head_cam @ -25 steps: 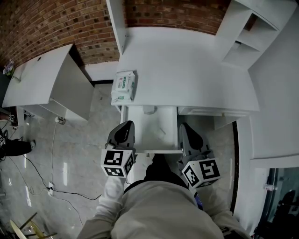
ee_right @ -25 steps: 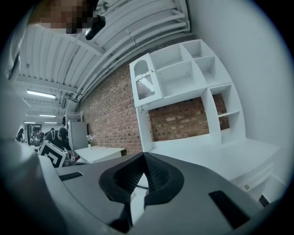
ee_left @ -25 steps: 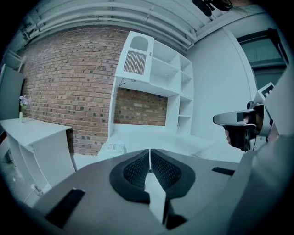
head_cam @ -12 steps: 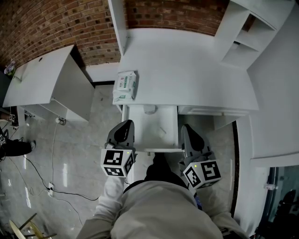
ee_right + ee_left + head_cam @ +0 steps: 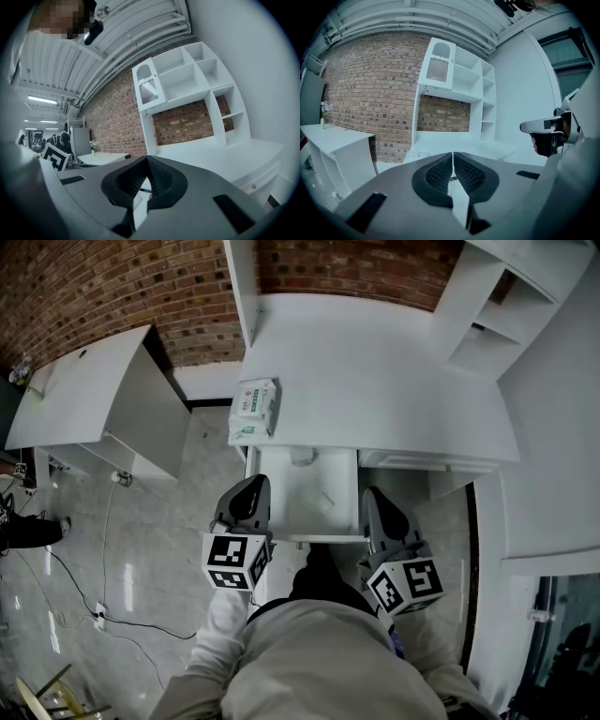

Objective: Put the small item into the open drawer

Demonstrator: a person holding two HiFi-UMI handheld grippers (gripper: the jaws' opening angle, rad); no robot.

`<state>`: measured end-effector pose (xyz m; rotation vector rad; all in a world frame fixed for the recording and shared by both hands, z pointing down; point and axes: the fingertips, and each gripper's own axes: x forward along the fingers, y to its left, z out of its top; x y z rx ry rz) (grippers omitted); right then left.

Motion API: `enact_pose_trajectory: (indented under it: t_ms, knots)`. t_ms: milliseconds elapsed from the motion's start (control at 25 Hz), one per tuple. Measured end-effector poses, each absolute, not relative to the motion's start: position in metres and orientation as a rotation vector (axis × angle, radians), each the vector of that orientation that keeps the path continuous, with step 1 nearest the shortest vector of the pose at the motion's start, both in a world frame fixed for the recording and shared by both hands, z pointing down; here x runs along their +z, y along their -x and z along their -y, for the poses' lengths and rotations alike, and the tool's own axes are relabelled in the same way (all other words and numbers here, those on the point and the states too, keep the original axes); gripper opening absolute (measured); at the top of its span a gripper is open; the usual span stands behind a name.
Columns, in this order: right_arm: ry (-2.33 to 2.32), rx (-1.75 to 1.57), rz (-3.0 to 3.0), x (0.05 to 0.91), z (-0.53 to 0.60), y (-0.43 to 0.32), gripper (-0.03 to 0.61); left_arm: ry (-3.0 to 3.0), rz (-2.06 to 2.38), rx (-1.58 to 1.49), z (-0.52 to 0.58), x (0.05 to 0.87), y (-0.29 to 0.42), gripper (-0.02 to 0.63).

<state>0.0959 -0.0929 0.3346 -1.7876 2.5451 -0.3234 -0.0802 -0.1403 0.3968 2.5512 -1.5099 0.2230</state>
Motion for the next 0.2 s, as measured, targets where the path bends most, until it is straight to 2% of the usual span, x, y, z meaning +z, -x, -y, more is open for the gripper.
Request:
enact_pose_trajectory:
  t_ms: [200]
  knots:
    - [1.79,-0.329,-2.559,0.3398,0.0966,-0.0916,0.028,-2.562,1.511,0.225,0.1419,0.3942,0.0838,0.025]
